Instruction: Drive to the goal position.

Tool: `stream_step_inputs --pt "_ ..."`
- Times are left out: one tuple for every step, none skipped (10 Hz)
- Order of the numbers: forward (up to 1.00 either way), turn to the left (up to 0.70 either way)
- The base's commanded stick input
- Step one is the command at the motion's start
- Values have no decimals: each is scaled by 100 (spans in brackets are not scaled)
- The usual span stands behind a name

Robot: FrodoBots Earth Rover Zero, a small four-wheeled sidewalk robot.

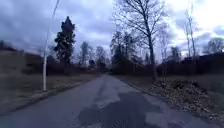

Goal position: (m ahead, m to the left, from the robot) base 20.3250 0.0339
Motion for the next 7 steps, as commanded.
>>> stream_step_inputs --pt "50 0" --pt "50 0" --pt "50 0" --pt "50 0" --pt "50 0" --pt "50 0" --pt "50 0"
